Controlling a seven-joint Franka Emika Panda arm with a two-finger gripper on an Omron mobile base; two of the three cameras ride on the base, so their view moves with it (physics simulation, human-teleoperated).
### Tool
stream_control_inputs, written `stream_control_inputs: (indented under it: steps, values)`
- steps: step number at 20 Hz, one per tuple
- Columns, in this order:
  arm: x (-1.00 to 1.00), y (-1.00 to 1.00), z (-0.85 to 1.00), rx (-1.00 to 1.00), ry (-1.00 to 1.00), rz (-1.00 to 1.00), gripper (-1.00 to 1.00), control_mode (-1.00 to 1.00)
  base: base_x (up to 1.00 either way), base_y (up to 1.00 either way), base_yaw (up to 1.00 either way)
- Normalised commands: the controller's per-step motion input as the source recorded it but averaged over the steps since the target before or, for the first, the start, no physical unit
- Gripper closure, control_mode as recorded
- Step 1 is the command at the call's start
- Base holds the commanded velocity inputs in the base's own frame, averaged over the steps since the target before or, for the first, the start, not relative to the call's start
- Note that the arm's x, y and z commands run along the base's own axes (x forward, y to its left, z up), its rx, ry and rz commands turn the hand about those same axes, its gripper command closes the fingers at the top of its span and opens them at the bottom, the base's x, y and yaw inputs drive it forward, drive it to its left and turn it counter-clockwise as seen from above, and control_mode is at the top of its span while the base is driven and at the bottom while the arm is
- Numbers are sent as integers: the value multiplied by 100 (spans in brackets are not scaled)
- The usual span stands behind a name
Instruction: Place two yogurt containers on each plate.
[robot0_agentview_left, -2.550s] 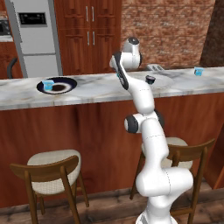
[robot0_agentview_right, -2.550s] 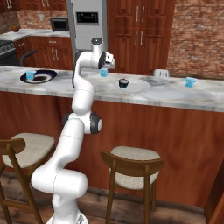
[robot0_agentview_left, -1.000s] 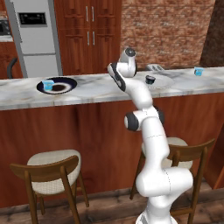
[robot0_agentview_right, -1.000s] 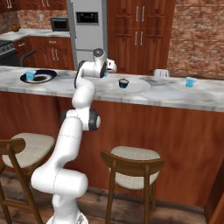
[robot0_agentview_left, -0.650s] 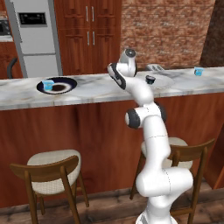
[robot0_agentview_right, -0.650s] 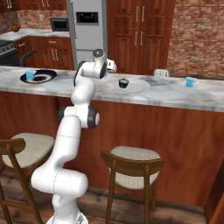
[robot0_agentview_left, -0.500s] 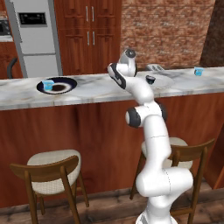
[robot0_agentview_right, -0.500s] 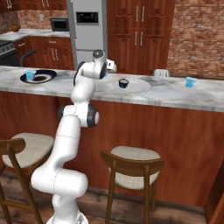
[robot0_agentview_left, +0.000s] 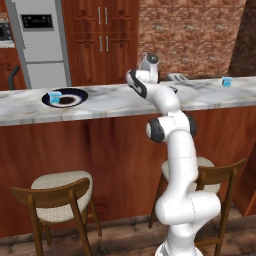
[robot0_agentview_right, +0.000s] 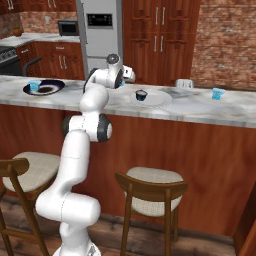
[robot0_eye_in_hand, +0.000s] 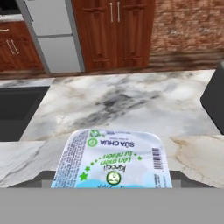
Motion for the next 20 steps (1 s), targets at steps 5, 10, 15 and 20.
stream_control_inputs:
  steps: [5,10,15,20]
  values:
    - [-40,-32,40,0,0,-1,100,-100,0,0,0]
    - [-63,-54,30,0,0,0,100,-100,0,0,0]
    - [-78,-58,13,0,-3,0,100,-100,0,0,0]
    - [-68,-50,40,0,-11,0,100,-100,0,0,0]
